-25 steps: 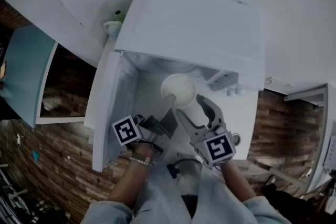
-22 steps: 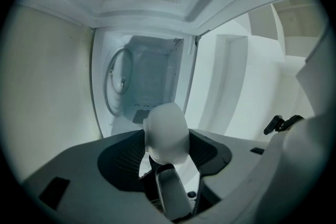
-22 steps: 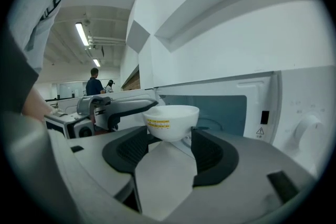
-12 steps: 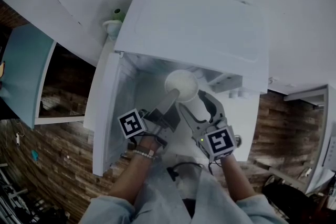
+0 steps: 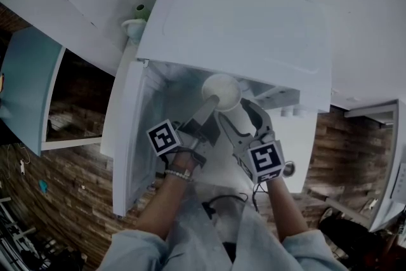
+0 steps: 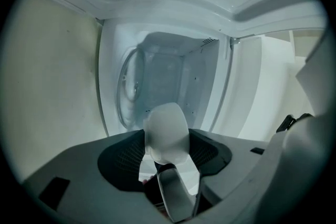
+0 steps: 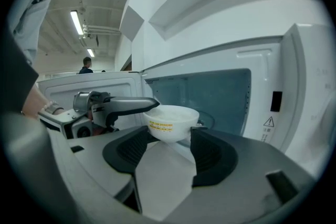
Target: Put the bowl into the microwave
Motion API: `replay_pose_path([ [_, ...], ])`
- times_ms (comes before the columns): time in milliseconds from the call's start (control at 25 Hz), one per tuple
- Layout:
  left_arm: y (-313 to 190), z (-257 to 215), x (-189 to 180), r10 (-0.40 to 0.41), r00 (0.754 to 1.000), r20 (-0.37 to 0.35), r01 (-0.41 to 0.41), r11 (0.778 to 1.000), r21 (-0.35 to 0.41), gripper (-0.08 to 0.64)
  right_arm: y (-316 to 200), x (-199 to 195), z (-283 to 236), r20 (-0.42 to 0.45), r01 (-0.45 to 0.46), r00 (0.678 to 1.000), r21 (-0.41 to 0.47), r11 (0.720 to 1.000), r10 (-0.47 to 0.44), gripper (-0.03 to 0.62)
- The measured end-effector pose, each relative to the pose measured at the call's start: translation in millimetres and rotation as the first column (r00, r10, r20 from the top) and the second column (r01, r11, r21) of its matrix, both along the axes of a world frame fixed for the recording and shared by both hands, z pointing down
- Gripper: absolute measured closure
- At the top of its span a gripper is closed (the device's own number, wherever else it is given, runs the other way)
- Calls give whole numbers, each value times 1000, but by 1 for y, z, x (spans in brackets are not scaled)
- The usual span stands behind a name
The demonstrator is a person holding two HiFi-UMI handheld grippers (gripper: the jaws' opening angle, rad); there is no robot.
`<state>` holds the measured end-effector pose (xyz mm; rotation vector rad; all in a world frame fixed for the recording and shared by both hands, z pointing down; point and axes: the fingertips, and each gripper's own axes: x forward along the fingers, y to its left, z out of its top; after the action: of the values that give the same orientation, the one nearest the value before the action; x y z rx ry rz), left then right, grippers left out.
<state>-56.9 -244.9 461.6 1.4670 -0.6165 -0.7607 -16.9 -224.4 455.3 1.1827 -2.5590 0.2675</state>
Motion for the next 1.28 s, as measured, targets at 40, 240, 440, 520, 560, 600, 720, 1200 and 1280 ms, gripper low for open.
replay_pose_path([
  [40,-2,2,0,-2,1000,5,2,1000,-4,314,-2,0,3,-10,4,1000,-4,1000,-4,327],
  [240,-10,13,-5,-11,1000,14,11,1000,-17,313,-8,-7,12,-28,25,999,-20,999,-25,314],
  [440,-20,24,-4,-3,999,37,4,1000,-20,313,-19,-7,22,-12,-10,1000,-38,999,9,315],
  [520,-24,28,-4,3,999,45,-2,1000,-25,313,-22,-6,28,-15,-17,1000,-51,999,16,316],
  [560,-25,30,-3,5,999,48,-4,1000,-28,313,-23,-6,30,-18,-19,1000,-55,998,18,316],
  [600,-27,32,-3,6,999,51,-5,1000,-29,313,-25,-6,32,-22,-20,1000,-57,998,18,316],
  [720,-32,36,-4,9,998,69,-7,1000,-29,313,-29,-7,37,-28,-27,999,-66,997,25,316],
  [1200,-47,48,-9,4,996,90,0,999,-43,313,-46,-12,48,-48,-44,998,-84,995,40,316],
  [1280,-48,48,-8,6,995,96,-3,999,-38,313,-48,-12,48,-47,-50,998,-86,995,46,316],
])
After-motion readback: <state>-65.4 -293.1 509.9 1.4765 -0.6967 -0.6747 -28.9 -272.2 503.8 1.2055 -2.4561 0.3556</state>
